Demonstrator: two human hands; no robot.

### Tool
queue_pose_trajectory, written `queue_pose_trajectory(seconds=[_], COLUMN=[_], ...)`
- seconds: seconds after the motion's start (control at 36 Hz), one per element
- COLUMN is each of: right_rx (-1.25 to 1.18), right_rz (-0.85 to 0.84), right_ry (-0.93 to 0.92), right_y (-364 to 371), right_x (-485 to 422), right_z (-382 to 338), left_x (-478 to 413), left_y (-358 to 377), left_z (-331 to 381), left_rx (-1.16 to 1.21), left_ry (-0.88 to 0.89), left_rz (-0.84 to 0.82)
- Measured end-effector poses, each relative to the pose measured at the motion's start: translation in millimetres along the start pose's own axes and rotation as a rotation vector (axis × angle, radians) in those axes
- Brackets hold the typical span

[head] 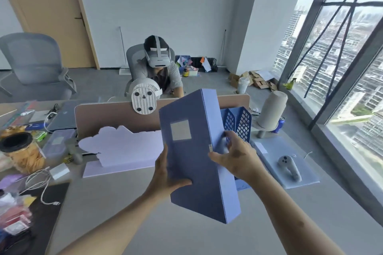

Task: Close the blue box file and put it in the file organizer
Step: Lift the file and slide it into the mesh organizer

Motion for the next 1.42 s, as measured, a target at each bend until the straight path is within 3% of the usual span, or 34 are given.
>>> queue_pose_trajectory(seconds=[0.17, 0.44, 0.92, 1.42], right_rx=[0.065, 0.133, 0.009, -0.21], right_rz=[0.188, 0.374, 0.299, 0.283], right_ry=[0.041, -0.002, -0.017, 0.006], right_y=[-48, -70, -33, 28], right_x=[13, 24, -25, -66], right_z=[27, 47, 58, 84], left_x=[-38, -77, -128, -170], left_y=[47, 102, 104, 79], left_z=[59, 109, 94, 79], left_rx=[0.163, 0.328, 0.366, 0.311], left_ry=[0.004, -0.245, -0.317, -0.065], left_rz=[-0.091, -0.257, -0.338, -0.284])
Point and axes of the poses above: each hand's wrist, its own x-axis away from the middle knuckle, its own y-axis out of the palm, z = x × y, the point moved 10 cm from there along -x, towards the middle knuckle, and after that the axes turned 1 degree about x, right-handed, at the moved point
